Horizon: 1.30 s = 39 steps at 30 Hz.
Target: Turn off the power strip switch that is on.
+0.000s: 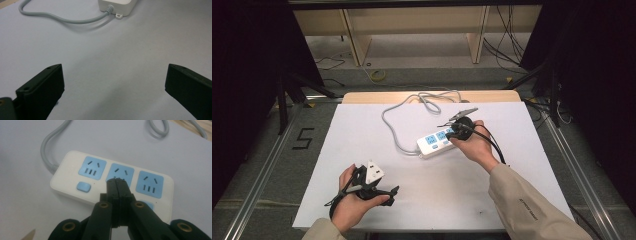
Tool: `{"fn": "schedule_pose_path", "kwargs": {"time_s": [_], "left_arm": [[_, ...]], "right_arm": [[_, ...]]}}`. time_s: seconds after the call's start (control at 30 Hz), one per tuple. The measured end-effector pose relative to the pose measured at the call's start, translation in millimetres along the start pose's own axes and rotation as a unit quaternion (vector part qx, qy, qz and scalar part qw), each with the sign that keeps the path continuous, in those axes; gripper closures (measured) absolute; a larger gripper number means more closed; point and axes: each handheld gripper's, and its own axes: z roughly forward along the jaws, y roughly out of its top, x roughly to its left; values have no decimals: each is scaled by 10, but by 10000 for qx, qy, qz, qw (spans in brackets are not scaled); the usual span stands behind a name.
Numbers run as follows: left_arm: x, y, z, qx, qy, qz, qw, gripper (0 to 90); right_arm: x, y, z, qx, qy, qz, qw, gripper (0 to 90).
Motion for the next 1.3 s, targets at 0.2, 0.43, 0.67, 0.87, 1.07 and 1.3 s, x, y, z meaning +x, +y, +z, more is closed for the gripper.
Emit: {"fn": "schedule_pose_path", "kwargs": {"time_s": [0.2, 0.43, 0.67, 0.87, 1.07, 1.3], "left_arm": [[0, 0, -1, -7, -3, 0, 10000, 19], [-1, -2, 2, 6, -17, 0, 10000, 19], [4, -1, 0, 1, -7, 8, 10000, 19], [1, 0, 0, -9, -11, 4, 10000, 19], [2, -1, 0, -8, -12, 1, 10000, 20], [2, -1, 0, -9, -12, 4, 10000, 20]], "right_arm": [[-14, 30, 24, 65, 8, 24, 10000, 900], [-29, 40, 59, 130, 14, 61, 9999, 900], [-33, 32, 100, 205, 37, 88, 9997, 900], [-25, 43, 125, 275, 77, 86, 9996, 900], [-14, 65, 157, 321, 95, 91, 9994, 900], [-7, 89, 180, 403, 124, 82, 9991, 900]]}}
